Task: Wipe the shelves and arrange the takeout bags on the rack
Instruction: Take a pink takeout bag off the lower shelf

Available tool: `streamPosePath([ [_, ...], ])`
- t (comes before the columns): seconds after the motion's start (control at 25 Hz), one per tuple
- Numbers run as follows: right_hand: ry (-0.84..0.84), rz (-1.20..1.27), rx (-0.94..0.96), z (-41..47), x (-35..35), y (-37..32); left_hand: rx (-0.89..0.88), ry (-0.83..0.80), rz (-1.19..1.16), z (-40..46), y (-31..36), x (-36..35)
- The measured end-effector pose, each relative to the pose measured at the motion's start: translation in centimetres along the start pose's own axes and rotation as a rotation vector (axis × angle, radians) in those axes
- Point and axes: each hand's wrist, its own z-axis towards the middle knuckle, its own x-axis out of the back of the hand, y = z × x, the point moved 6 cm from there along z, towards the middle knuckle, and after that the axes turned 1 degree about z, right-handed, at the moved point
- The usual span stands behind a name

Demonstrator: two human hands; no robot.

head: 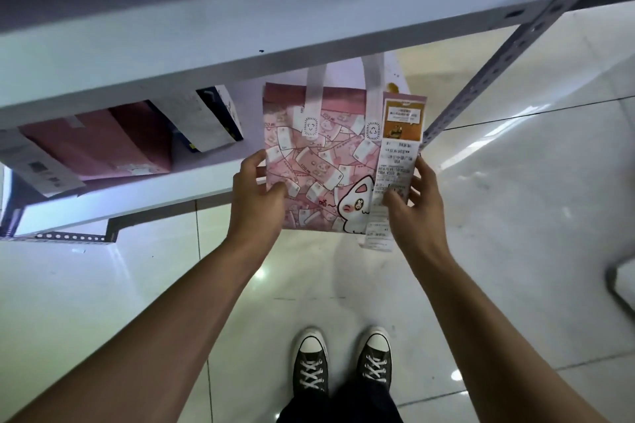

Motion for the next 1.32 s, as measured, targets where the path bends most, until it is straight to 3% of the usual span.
streamPosePath([
  [0.28,0.079,0.019,-0.044,-5.1,5.1,-1.6,-0.026,-0.056,0.061,-7.1,1.7,0.0],
  [0.6,0.141,0.049,-0.018,-10.1,14.8,-6.9,-0.101,-0.111,0.07,-16.0,8.1,-3.0],
  [0.88,0.236,0.108,-0.014,-16.8,26.8,-14.6,-0.174,-0.203,0.108,-26.1,18.1,-7.3],
  [1.32,0.461,0.271,0.161,-28.2,46.2,-26.9,-0.398,-0.45,0.006,-42.6,35.2,-15.5],
])
